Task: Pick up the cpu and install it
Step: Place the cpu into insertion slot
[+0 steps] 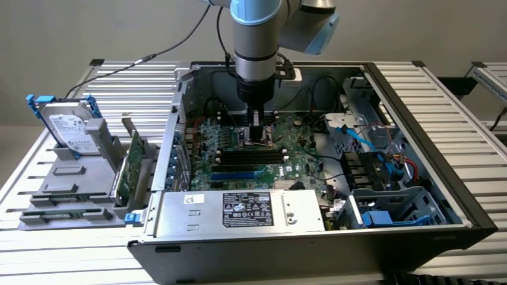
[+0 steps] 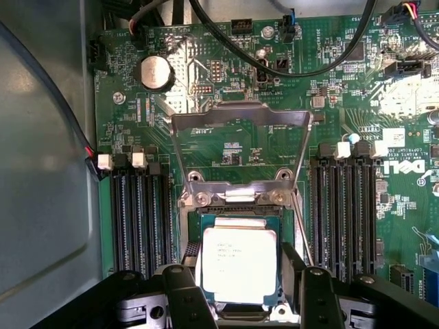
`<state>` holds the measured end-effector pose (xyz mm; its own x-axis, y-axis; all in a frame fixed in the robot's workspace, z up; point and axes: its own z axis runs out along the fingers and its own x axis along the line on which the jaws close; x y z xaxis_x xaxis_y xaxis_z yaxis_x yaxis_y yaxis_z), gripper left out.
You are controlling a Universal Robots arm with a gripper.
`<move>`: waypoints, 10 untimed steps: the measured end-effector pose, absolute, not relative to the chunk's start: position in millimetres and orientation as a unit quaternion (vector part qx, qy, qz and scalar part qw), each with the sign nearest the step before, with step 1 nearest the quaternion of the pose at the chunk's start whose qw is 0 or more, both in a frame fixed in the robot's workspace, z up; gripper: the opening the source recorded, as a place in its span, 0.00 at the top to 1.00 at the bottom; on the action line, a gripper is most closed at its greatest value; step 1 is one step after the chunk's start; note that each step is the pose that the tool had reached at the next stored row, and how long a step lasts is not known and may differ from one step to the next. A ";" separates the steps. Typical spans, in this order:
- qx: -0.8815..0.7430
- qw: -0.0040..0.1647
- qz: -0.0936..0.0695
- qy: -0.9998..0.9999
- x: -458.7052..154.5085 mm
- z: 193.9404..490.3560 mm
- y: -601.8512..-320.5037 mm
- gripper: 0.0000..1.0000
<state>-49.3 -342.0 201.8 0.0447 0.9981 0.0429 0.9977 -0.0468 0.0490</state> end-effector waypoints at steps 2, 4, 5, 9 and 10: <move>0.723 0.003 0.032 0.690 -49.3 201.3 -342.0 0.46; 0.723 0.003 0.032 0.690 -49.3 201.0 -342.0 0.46; 0.723 0.003 0.032 0.690 -49.2 200.9 -342.0 0.46; 0.723 0.004 0.033 0.690 -49.4 200.2 -342.0 0.46; 0.723 0.005 0.034 0.690 -49.5 199.9 -342.0 0.46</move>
<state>-49.5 -342.0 199.9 0.0445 0.9981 0.0430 0.9975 -0.0467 0.0538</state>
